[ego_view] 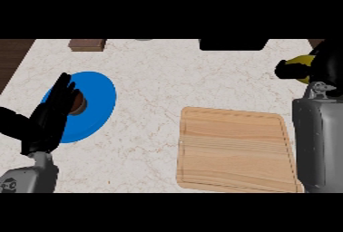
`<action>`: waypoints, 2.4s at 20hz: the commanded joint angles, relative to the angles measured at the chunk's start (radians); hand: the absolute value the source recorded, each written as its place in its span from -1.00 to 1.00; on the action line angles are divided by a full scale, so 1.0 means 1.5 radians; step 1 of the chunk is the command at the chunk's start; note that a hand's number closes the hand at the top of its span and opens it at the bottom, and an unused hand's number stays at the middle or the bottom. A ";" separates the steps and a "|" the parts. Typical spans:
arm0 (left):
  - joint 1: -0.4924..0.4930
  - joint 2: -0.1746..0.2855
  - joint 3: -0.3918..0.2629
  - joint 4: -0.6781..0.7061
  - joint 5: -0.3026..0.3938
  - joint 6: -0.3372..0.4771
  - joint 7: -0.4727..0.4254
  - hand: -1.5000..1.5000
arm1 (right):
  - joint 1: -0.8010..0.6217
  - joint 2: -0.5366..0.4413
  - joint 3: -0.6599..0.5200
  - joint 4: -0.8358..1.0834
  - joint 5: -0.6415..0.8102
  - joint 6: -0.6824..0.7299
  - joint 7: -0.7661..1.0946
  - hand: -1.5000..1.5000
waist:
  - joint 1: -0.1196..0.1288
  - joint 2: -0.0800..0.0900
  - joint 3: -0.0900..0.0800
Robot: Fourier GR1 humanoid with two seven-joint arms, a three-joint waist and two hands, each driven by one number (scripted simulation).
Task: Pick the lemon from the cutting board and place it in the pan
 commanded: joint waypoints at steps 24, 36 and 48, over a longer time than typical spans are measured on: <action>0.009 -0.020 -0.012 -0.031 -0.011 -0.007 0.022 0.00 | 0.102 -0.292 -0.269 0.521 -0.330 -0.414 -0.446 1.00 | 0.014 0.004 0.002; -0.030 0.003 0.025 0.032 -0.002 -0.024 -0.012 0.00 | 0.092 -0.340 -0.369 0.769 -0.450 -0.420 -0.539 -1.00 | 0.016 0.008 0.003; 0.032 -0.033 -0.004 -0.006 -0.031 0.000 -0.026 0.00 | 0.155 -0.342 -0.551 0.638 -0.737 -0.332 -0.749 -1.00 | -0.013 -0.005 0.001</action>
